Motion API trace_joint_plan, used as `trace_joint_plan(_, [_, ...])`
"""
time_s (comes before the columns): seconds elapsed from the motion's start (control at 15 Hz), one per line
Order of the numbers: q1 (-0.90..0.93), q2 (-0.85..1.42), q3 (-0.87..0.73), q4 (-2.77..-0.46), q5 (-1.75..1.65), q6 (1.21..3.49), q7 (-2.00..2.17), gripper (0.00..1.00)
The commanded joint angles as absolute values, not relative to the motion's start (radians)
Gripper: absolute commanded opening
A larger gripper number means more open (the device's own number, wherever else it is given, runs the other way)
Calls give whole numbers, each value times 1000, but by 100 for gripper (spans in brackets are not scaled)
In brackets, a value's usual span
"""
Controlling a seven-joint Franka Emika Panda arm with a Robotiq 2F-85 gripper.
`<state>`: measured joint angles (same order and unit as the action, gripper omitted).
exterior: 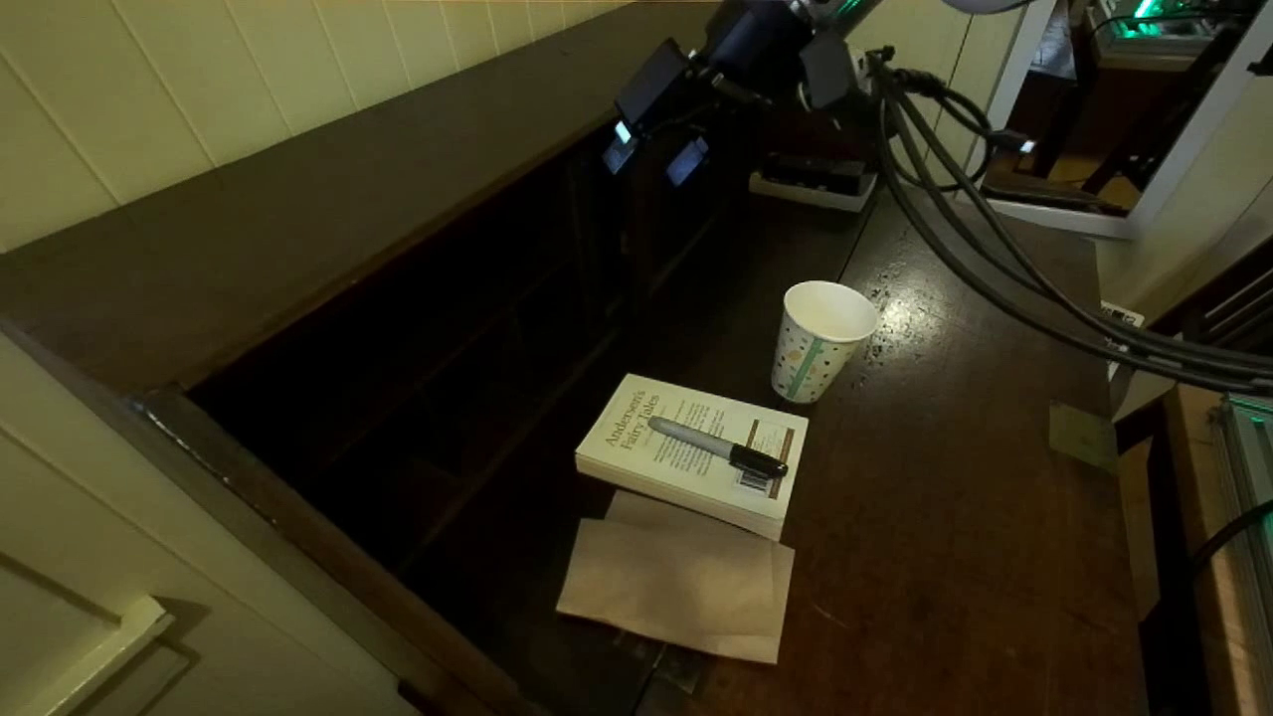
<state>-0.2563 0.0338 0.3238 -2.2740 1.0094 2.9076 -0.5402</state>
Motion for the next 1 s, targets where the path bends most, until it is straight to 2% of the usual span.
trace_joint_plan(0.0, [-136, -90, 173, -2407, 752, 2887, -278, 100])
trace_joint_plan(0.13, [-115, -133, 122, -2454, 589, 2865, -151, 100])
trace_joint_plan(0.2, [-201, -155, 189, -2472, 508, 2836, -93, 100])
trace_joint_plan(0.33, [-244, -203, 199, -2474, 346, 2732, 36, 100])
trace_joint_plan(0.4, [-163, -221, 109, -2463, 272, 2674, 92, 100])
trace_joint_plan(0.47, [-163, -242, 106, -2449, 226, 2614, 130, 100])
trace_joint_plan(0.67, [-131, -295, 74, -2428, 170, 2504, 170, 100])
trace_joint_plan(0.93, [-105, -295, 52, -2427, 162, 2515, 167, 100])
